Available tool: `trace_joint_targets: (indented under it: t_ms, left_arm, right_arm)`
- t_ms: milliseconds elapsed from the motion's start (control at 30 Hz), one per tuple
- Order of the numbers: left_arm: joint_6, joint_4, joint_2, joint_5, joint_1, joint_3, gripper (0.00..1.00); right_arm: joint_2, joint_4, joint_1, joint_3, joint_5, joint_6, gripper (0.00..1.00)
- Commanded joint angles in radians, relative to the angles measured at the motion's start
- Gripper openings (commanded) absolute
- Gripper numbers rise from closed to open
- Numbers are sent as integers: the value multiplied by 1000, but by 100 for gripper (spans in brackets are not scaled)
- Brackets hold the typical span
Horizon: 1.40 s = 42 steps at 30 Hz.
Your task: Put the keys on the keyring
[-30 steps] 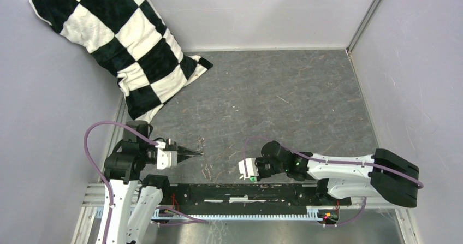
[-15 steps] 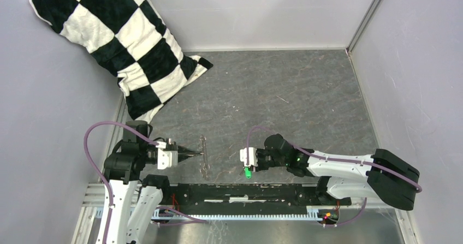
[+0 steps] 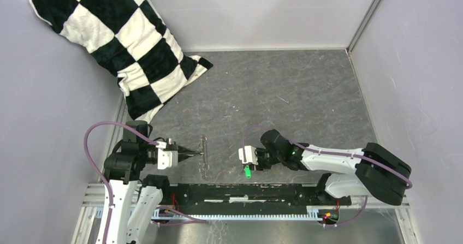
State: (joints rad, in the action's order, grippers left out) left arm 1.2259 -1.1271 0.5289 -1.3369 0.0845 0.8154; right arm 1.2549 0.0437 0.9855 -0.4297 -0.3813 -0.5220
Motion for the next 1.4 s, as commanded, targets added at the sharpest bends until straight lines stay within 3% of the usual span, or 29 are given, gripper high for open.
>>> trace_joint_targets:
  t_ms: [0,467,733,1000,1167,1300,1367]
  left_arm:
    - [-5,14,2,-22,0,34,2]
    - [6,16,-10,-10,0,36,2]
    - [3,16,-19,1,0,39,2]
    - [4,16,-24,8,0,42,2]
    - [9,15,-24,10,0,45,2]
    - [6,16,-25,17,0,50,2]
    - [3,19,-27,17,-1,48,2]
  right_arm:
    - [43,-42,-18,-69,-28,-65,43]
    - [96,24,-67,-61,-182,-116,39]
    - [112,87,-75,-46,-196,-119,36]
    - [117,40,-75,-49,-223,-121,21]
    - [124,32,-74,-50,-223,-118,17]
    - [122,5,-75,-68,-214,-113,1]
    - [100,-16,-75,-87,-201,-99,1]
